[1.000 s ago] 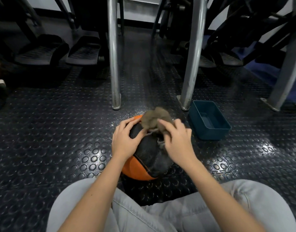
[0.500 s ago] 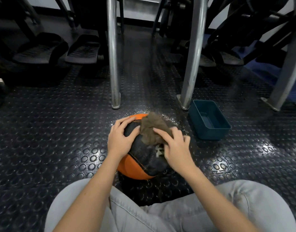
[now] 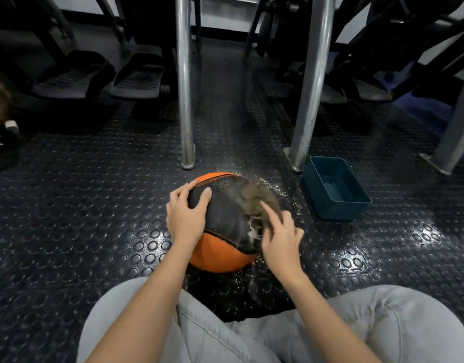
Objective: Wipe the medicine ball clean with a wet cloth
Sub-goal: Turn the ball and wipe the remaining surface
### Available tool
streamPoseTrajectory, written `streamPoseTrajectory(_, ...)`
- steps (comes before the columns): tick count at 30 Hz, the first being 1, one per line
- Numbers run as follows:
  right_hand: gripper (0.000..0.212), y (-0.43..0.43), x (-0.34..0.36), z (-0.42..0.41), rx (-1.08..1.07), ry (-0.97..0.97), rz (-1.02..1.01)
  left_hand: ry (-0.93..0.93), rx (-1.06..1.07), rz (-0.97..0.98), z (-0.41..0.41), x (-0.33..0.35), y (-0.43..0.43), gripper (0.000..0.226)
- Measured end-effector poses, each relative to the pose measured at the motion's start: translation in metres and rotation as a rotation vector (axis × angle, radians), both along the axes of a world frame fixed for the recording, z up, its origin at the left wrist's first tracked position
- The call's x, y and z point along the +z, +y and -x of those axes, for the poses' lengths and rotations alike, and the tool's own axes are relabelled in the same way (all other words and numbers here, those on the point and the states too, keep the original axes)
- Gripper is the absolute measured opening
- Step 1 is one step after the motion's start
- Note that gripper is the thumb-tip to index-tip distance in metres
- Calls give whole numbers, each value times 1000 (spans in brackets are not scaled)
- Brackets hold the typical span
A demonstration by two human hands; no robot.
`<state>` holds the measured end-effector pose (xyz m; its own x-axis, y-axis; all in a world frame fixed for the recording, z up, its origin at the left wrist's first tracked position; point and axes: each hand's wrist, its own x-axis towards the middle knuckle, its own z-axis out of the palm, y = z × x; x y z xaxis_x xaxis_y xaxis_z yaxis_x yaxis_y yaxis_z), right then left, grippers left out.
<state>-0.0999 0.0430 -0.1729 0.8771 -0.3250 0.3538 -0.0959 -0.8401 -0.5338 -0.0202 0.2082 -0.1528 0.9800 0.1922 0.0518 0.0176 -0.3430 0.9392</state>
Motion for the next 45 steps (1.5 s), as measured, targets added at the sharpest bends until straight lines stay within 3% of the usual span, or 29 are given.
streamPoseTrajectory(3, 47, -24, 3, -9, -222, 259, -112, 67, 54, -46, 0, 1, 3, 43)
streamPoseTrajectory(5, 46, -23, 20, -17, -215, 139, -147, 89, 80, -38, -3, 0, 7, 44)
streamPoseTrajectory(8, 46, 7, 51, -24, 11, -127, -125, 121, 108, -8, -9, -2, 11, 44)
streamPoseTrajectory(10, 51, 25, 44, -19, 186, -179, 38, 115, 110, -6, -7, -2, 10, 44)
streamPoseTrajectory(12, 53, 21, 14, -12, 218, -150, 190, 104, 111, -16, -5, -1, 7, 44)
streamPoseTrajectory(16, 48, -24, -9, -16, -135, 197, -109, 110, 93, -71, -3, 0, 6, 46)
streamPoseTrajectory(17, 49, -32, -7, -15, -202, 209, -167, 123, 79, -72, -3, 1, 5, 46)
streamPoseTrajectory(21, 57, -4, 26, -17, -10, -85, -243, 154, 84, -61, -6, 3, 7, 48)
streamPoseTrajectory(23, 56, 26, 28, -10, 163, -181, -86, 151, 92, -56, -4, 2, 6, 48)
streamPoseTrajectory(26, 58, 28, -5, 8, 243, -153, 218, 138, 94, -48, -1, 3, 5, 47)
streamPoseTrajectory(30, 57, -3, -16, 10, -79, 48, -86, 158, 86, -88, -2, 7, 1, 50)
streamPoseTrajectory(32, 51, -6, -4, 2, -167, 14, -126, 166, 79, -92, -2, 6, 1, 51)
streamPoseTrajectory(35, 49, 28, 30, -4, 41, -166, -58, 167, 96, -73, -2, 5, 1, 50)
streamPoseTrajectory(37, 51, 47, 26, -1, 199, -164, 142, 170, 104, -65, -1, 5, 2, 50)
streamPoseTrajectory(39, 53, 44, 7, 7, 225, -111, 209, 168, 85, -79, -1, 5, 4, 49)
streamPoseTrajectory(45, 49, 6, -2, -1, 3, -80, -82, 19, 72, -221, -2, 5, -1, 47)
